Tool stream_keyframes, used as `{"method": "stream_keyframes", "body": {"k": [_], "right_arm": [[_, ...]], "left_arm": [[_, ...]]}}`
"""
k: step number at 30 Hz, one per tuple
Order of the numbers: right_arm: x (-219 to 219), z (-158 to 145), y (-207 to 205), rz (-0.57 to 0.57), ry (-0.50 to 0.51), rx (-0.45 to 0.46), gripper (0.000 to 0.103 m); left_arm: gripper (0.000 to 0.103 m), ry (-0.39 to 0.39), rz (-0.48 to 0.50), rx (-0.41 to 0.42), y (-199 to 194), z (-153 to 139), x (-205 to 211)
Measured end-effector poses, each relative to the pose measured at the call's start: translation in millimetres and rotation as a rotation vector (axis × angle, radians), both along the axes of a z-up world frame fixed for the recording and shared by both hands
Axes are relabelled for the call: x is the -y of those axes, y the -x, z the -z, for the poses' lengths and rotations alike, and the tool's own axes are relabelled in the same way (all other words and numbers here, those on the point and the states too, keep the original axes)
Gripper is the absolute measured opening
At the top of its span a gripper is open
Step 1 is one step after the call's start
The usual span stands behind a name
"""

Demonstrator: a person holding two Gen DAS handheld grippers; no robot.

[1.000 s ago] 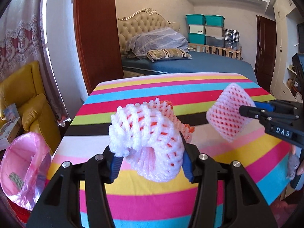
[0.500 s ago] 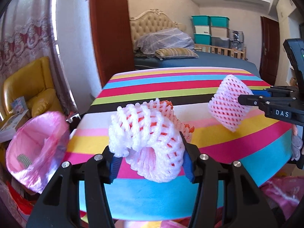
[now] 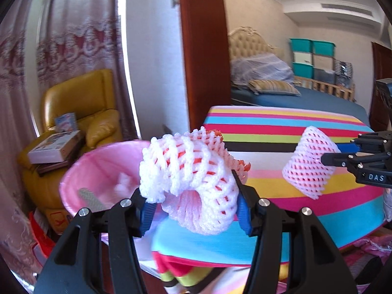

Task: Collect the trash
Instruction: 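Carry both foam nets over the wastebasket and open both tools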

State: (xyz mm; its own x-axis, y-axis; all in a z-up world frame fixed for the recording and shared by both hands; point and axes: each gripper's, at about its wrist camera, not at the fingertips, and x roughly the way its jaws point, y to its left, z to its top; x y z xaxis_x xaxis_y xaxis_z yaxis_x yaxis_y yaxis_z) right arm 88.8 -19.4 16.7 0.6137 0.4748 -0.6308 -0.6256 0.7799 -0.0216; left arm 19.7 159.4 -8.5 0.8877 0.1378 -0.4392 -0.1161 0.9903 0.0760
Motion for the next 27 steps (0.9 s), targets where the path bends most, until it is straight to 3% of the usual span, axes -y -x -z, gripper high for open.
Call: {"method": "stream_keyframes", "body": {"k": [14,27], "right_arm": [[-135.3,-42.9,-20.1,-0.199,0.011,0.050,0.031],[-239.1,-39.4,-68.8,-0.248,-0.018,-0.007,0.034]], "left_arm": [[0.055,0.014,-0.198,-0.005,2.3,-16.7,-101.5],[0.059,0.094,-0.294,-0.040,-19.5,-3.8,-168.2]]}}
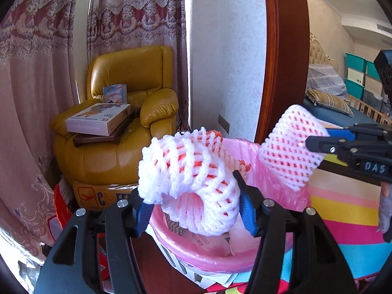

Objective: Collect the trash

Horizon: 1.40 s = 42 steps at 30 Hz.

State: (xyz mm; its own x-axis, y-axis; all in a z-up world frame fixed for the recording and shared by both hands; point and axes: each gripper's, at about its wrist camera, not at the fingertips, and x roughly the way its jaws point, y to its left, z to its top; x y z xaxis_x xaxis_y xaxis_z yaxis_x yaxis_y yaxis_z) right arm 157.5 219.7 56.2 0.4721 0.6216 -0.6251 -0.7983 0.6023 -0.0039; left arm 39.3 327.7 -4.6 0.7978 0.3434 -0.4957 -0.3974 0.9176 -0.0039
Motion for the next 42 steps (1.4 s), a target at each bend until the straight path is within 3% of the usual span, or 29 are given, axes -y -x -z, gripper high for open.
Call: {"method": "stream_keyframes", "body": {"k": [2,3,4,5,10,16,20,22,25,29,33,42], "right_arm": [[-14.8,5.4,-3.2,-0.021,0.008,-0.001,0.040],[-18.0,8.2,-5.2,-0.031,0.003,-0.010,0.052],[-20.9,11.3,-7.5,-0.048,-0.010,-0.035,0.064],[-22.1,13.6,-9.8,-0.051,-0.017,-0.051,0.085],[0.6,11.9,-4.4,-0.012,-0.036,0.002,0.085],[39.1,-5.2,23.9,-0.018,-0.066,0.110,0.087],[66.0,-14.8,48.5,-0.027,-0.102,0.120,0.088],[79.3,-15.3,59.0,-0.028,-0.130,0.104,0.096],[94.5,-10.2,73.9,-0.044,-0.140,0.098,0.096],[103.9,2.2,86.6,-0.059,-0.127,0.069,0.096],[112.2,15.8,96.6,-0.048,-0.109,0.062,0.096],[128.1,24.6,110.0,-0.016,-0.115,0.078,0.096]], "left_arm": [[0.066,0.020,-0.012,0.009,-4.7,1.1,-7.2],[0.070,0.026,-0.015,0.014,-6.1,1.7,-7.6],[0.081,0.033,-0.005,0.022,-8.9,2.7,-9.5],[0.094,0.034,0.013,0.028,-11.3,3.7,-10.2],[0.098,-0.003,-0.028,0.016,-5.8,7.3,-9.4],[0.098,-0.025,-0.126,0.046,30.3,-1.4,-8.5],[0.098,-0.106,-0.187,0.076,65.6,-12.2,8.0],[0.098,-0.135,-0.172,0.092,80.5,-16.6,19.7],[0.098,-0.105,-0.134,0.113,101.5,-20.5,32.9],[0.098,-0.079,-0.162,0.082,116.6,-16.7,48.6],[0.098,-0.095,-0.172,0.038,125.0,-10.5,67.2],[0.098,-0.110,-0.091,0.043,133.6,-3.0,107.7]]}}
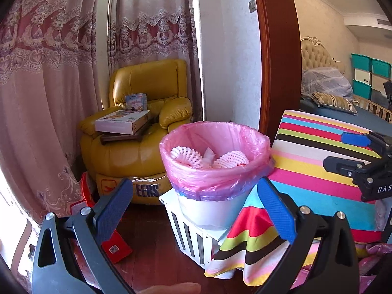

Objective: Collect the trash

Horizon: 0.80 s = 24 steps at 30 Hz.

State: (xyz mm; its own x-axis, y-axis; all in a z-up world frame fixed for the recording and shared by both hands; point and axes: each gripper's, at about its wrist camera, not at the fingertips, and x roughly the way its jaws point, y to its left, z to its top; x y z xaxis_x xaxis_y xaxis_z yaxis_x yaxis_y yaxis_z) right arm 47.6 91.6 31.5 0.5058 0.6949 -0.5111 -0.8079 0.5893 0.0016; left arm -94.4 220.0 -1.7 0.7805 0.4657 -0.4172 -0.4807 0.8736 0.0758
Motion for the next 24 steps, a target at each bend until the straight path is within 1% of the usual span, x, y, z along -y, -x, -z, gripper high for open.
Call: {"method": "stream_keyframes", "body": {"k": [6,11,24], "right_arm": [[4.4,-5.1,1.6,0.001,-0.023,0.002,0.096],[4.5,-5.8,1.1,0.003,-0.030,0.004,0.096],[8.1,-7.2,0.3,0.006,-0.055,0.000,0.096]], "left_arm": [[0.098,-0.034,0.014,0.015,-7.0,-3.6,11.1],[0.098,-0.020,0.016,0.015,-10.2,-2.4,10.6],[0.098,-0.014,0.018,0.019,-11.4,-2.9,10.8]]}}
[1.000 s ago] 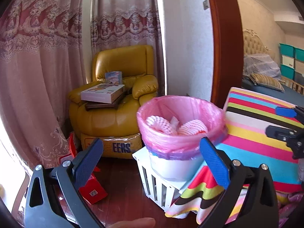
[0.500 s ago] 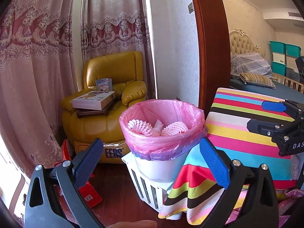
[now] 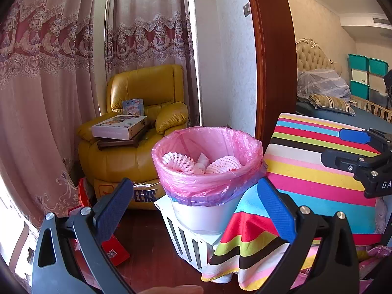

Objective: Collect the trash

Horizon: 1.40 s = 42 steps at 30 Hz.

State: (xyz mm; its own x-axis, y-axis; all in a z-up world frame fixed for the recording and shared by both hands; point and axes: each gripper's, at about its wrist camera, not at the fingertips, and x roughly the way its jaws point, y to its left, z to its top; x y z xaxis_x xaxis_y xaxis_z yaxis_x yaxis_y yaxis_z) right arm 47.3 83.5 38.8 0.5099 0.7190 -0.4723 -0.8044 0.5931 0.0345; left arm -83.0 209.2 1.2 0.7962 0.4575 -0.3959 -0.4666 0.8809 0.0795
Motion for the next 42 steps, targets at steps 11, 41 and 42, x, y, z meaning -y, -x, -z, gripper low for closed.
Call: {"method": "stream_keyframes", "body": {"k": [11,41,42], "right_arm": [[-1.1,0.4,0.4,0.000,0.000,-0.002,0.096],[-2.4,5.7,-1.1,-0.008,-0.010,-0.034,0.096],[-2.6,5.7,-1.1,-0.008,-0.010,-0.034,0.096]], "left_arm": [[0.098,0.006,0.004,-0.002,-1.0,0.1,0.6],[0.098,0.005,0.006,0.007,-2.2,1.7,1.5],[0.098,0.004,0.006,0.007,-2.5,1.7,1.8]]}}
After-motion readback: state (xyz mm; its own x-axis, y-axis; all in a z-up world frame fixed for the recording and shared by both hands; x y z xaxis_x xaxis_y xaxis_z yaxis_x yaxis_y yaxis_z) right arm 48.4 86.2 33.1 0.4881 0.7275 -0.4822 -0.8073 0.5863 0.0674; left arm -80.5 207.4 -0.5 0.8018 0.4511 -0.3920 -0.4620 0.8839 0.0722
